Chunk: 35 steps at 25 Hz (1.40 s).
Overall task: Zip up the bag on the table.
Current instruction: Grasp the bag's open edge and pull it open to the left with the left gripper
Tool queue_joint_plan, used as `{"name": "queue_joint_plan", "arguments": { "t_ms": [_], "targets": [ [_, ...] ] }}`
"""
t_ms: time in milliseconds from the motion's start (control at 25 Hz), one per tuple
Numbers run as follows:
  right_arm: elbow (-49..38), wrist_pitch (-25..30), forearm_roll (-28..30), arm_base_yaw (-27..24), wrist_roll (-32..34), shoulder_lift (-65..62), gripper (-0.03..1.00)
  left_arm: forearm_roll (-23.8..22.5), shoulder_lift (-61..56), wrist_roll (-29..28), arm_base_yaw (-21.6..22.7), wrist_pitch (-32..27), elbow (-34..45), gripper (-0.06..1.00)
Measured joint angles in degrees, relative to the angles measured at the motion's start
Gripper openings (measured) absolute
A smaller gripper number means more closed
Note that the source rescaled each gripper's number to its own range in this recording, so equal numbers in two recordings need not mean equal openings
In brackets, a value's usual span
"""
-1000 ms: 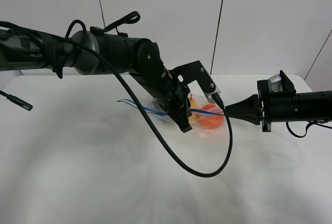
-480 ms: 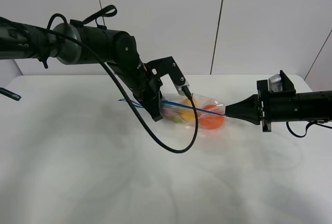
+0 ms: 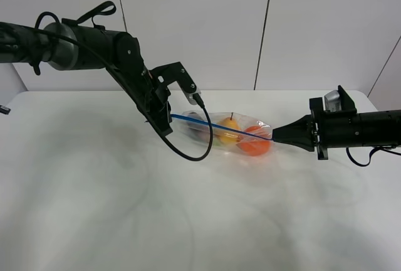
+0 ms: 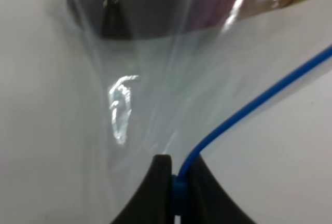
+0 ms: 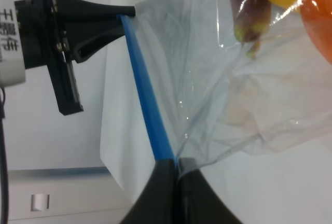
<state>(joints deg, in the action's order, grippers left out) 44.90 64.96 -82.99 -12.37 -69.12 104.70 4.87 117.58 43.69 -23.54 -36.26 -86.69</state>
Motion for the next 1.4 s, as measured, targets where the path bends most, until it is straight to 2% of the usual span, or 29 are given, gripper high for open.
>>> {"name": "queue_joint_plan", "arguments": {
  "t_ms": [440,1240,1320,1400],
  "targets": [
    [0.00,-0.27,0.81,0.00,0.25,0.00,0.00,-0.08,0.00,-0.22,4.64,-0.27,0.00,0.00],
    [0.12,-0.27,0.69,0.50,0.81,0.00,0.00,2.24,0.00,-4.52,6.81,-0.49,0.00,0.00],
    [0.12,-0.27,0.69,0.50,0.81,0.00,0.00,2.12,0.00,-5.05,6.81,-0.49,0.00,0.05],
    [0.12,-0.27,0.90,0.50,0.81,0.00,0.00,1.87,0.00,-6.14,7.04,-0.49,0.00,0.17]
  ]
}}
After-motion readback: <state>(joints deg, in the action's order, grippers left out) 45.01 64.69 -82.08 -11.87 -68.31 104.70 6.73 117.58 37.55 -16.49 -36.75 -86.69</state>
